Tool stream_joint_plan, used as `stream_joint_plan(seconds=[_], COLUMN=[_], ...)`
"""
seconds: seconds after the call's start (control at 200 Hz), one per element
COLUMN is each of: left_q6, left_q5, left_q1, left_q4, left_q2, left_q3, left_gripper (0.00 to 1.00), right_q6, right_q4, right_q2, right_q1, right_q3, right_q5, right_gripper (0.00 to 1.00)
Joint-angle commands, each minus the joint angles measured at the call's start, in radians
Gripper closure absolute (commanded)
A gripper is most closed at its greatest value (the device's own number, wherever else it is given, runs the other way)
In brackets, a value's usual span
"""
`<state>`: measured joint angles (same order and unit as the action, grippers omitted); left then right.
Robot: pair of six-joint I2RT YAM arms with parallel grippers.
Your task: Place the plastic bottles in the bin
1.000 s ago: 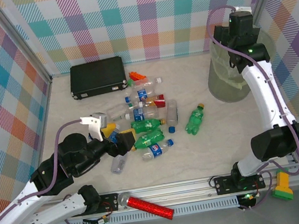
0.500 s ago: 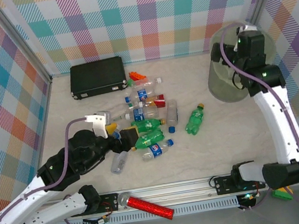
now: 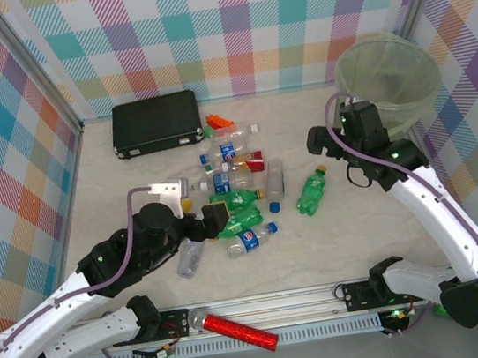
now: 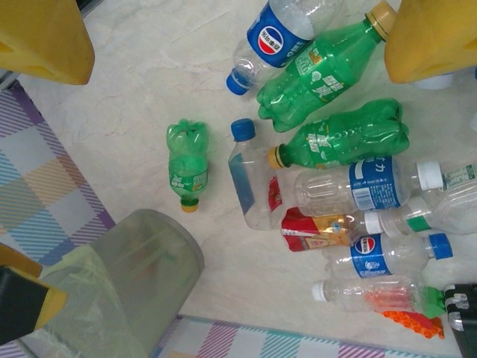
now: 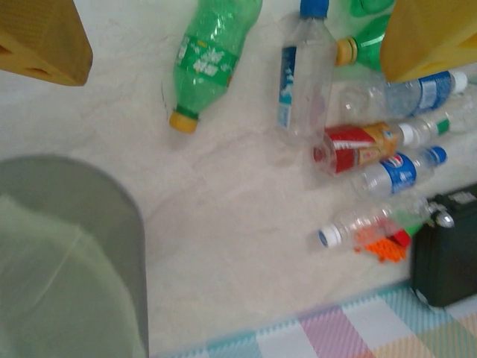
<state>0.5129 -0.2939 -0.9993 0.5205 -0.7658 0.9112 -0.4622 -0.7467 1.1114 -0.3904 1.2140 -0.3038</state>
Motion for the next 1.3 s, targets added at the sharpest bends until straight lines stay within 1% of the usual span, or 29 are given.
stream_joint_plan(seconds=[0.0,0.08,0.18,0.295,0.425,0.615,0.805,0.895,1.005,1.3], left_q6=[0.022,0.023,0.024,0.021,0.019,0.021,0.024,0.026,0.026,0.027], left_q5=[-0.013,-0.009,-0.01,0.02,0.061,0.137,0.125,0.125,0.121,0.108], left_q1=[-0.009,-0.009,-0.009,-0.009,-0.009,-0.008,-0.009,-0.009,-0.009,-0.009], left_q4=[-0.005,-0.002,0.007,0.03,0.066,0.075,0.078,0.08,0.082,0.081], left_q2=[0.014,0.023,0.04,0.059,0.074,0.096,0.118,0.124,0.129,0.129], left_q3=[-0.015,-0.02,-0.026,-0.019,-0.002,-0.008,-0.02,-0.019,-0.018,-0.014], left_gripper=[0.01,0.0,0.0,0.01,0.0,0.0,0.01,0.0,0.01,0.0], right_q6=[-0.077,-0.108,-0.15,-0.175,-0.221,-0.274,-0.293,-0.297,-0.299,-0.276], right_q4=[-0.081,-0.149,-0.178,-0.149,-0.124,-0.091,-0.068,-0.054,-0.024,0.02], right_q2=[0.077,0.156,0.221,0.277,0.337,0.404,0.475,0.512,0.551,0.629], right_q1=[-0.025,-0.028,-0.028,-0.029,-0.027,-0.015,0.012,0.043,0.077,0.081], right_q3=[-0.003,0.03,0.035,-0.001,-0.036,-0.067,-0.074,-0.083,-0.1,-0.109], right_q5=[-0.023,-0.006,0.038,0.136,0.19,0.238,0.272,0.298,0.332,0.341], right_gripper=[0.01,0.01,0.01,0.01,0.0,0.06,0.1,0.13,0.15,0.19])
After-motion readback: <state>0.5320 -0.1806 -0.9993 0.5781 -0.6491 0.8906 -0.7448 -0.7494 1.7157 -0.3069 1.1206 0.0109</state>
